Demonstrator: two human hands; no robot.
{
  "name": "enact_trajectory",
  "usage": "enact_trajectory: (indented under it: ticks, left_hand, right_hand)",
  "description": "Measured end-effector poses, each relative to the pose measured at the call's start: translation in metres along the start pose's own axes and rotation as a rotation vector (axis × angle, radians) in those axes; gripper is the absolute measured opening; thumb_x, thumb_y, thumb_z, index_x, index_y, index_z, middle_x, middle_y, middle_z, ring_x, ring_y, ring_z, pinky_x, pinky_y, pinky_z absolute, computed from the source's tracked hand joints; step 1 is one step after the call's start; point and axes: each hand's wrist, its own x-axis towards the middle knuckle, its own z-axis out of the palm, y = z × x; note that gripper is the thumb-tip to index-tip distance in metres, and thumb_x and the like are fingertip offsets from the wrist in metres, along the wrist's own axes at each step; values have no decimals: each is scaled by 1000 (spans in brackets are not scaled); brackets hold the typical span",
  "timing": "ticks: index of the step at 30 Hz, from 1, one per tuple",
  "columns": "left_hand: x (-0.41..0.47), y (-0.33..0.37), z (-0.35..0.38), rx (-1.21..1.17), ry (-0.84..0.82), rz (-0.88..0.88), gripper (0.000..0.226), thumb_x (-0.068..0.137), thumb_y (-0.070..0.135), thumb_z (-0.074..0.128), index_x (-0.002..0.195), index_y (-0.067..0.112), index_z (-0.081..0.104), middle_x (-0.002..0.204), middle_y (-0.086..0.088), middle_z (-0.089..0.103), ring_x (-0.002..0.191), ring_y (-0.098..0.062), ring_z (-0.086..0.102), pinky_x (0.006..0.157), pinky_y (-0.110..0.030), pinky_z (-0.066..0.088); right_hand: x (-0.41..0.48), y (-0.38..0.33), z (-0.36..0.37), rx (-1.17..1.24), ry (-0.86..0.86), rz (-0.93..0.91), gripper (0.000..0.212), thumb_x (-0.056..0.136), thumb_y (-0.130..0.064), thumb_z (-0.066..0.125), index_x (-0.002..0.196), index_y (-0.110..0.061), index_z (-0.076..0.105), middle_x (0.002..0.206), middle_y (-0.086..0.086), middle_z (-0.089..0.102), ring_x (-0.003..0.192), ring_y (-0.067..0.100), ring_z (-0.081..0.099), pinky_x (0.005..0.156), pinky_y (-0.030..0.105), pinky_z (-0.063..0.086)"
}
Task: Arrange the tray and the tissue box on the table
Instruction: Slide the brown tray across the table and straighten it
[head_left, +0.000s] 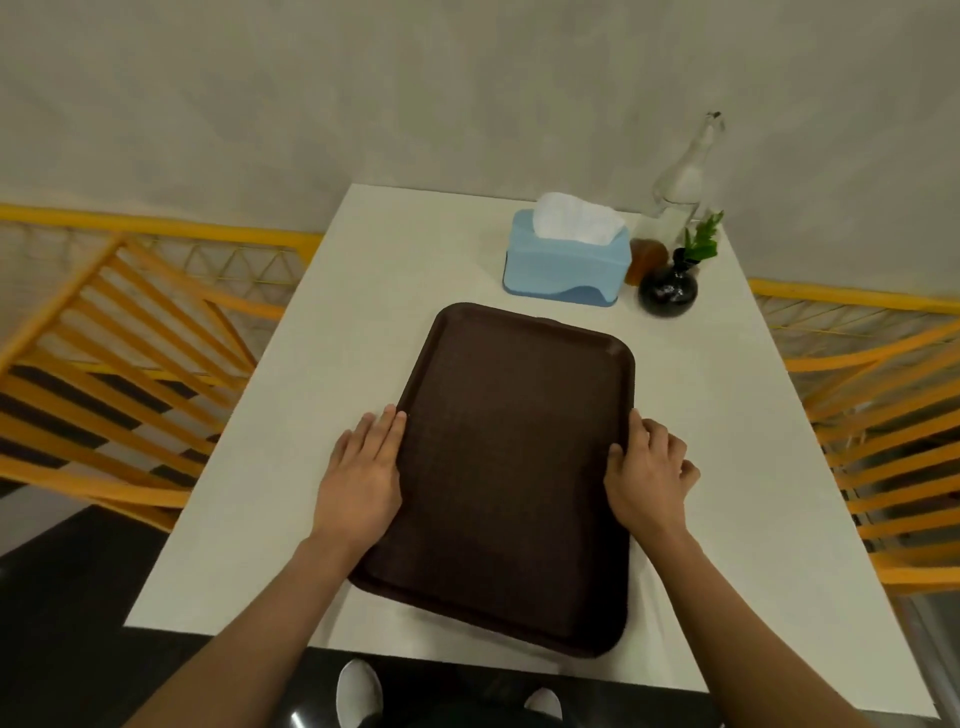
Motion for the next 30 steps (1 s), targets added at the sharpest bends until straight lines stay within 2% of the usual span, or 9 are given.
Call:
enact_trajectory:
  ticks: [3,8,15,19,24,30]
  left_hand:
    - [-7,-22,-6,-18,12,-54,58,100,19,41,157,15,30,163,-5,31,150,-29,27,121,-46,25]
    - [-10,-59,-12,-55,25,-131,59,100,18,41,158,17,28,164,-2,29,151,-27,25,122,-45,22]
    - [-4,-106,-19,-97,40,-207,59,103,21,35,160,19,22,166,0,22,154,-23,17,125,-45,15]
    - [1,-128,-25,-140,54,-227,56,103,20,35,159,17,25,165,-2,27,153,-22,20,124,-46,20]
    - [9,-154,-31,-226,80,-248,55,103,18,37,157,14,29,163,-4,31,152,-22,22,124,-46,20]
    - [21,-178,-34,-291,66,-193,55,103,16,38,157,13,29,165,-4,27,153,-23,20,125,-44,17]
  right_hand:
    - [6,-27,7,-2,-22,-46,55,102,-33,41,154,-16,30,149,10,40,136,34,32,107,58,27]
    - [18,-71,19,-4,-56,-101,55,103,-35,39,154,-18,28,152,10,38,138,35,31,110,57,26]
    - [32,-127,29,57,-59,-217,55,104,-40,45,151,-14,37,150,11,43,136,33,38,111,50,32]
    - [20,-152,29,168,-2,-247,54,103,-38,49,149,-11,41,148,12,47,134,33,43,108,49,37]
    - [-23,-162,41,138,-41,-219,66,101,-49,47,155,-16,28,158,10,35,142,32,35,115,48,29]
    - [-49,-170,53,117,-57,-219,70,100,-41,52,157,-15,21,160,10,31,145,31,28,119,53,21]
